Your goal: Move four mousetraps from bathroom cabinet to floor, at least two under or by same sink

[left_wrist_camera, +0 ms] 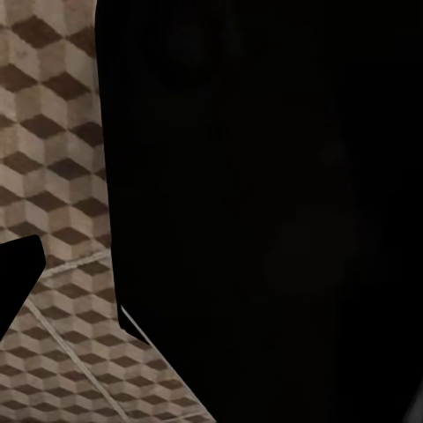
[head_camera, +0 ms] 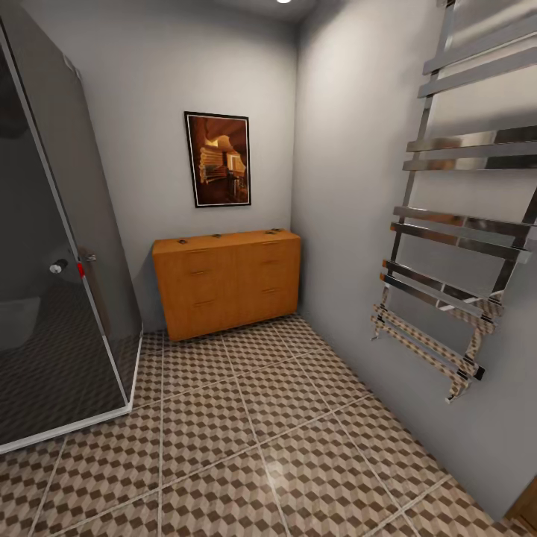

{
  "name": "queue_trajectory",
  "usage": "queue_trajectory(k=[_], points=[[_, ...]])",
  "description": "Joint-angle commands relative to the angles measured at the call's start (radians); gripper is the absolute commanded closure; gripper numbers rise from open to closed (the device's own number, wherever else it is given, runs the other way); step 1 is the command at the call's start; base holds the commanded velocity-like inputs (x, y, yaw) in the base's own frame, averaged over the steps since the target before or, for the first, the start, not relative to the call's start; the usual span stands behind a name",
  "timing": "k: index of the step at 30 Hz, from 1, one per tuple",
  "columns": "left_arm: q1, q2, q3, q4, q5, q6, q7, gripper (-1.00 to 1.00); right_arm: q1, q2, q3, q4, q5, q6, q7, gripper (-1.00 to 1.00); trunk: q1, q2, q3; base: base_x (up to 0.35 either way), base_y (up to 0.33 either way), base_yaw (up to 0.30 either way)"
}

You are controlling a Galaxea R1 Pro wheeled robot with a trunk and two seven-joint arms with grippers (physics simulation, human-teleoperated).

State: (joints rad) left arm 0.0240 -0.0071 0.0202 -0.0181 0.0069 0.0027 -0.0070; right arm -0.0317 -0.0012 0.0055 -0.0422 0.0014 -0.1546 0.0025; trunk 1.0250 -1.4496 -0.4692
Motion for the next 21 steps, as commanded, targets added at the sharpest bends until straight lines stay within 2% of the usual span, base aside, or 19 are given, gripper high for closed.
queue_trajectory(k=[1, 16, 20, 21], points=[[0.001, 0.0, 0.002, -0.002, 0.001, 0.0, -0.001, -1.0, -0.001, 0.0, 0.001, 0.001, 0.0, -0.003, 0.0, -1.0, 0.0, 0.0, -0.001, 0.0, 0.0, 0.0], [0.001, -0.005, 0.0, -0.018, 0.0, -0.001, -0.001, -1.0, -0.001, 0.004, -0.001, -0.015, -0.001, -0.037, 0.002, -1.0, 0.0, 0.0, -0.001, 0.0, 0.0, 0.0], [0.001, -0.001, 0.006, -0.097, 0.007, 0.006, 0.005, -1.0, -0.002, 0.005, -0.001, -0.079, 0.002, -0.03, -0.009, -1.0, 0.0, 0.0, -0.001, 0.0, 0.0, 0.0], [0.0, 0.012, 0.032, -0.142, 0.03, 0.01, 0.015, -1.0, -0.003, 0.004, -0.001, -0.131, 0.008, -0.027, -0.024, -1.0, 0.0, 0.0, -0.001, 0.0, 0.0, 0.0]])
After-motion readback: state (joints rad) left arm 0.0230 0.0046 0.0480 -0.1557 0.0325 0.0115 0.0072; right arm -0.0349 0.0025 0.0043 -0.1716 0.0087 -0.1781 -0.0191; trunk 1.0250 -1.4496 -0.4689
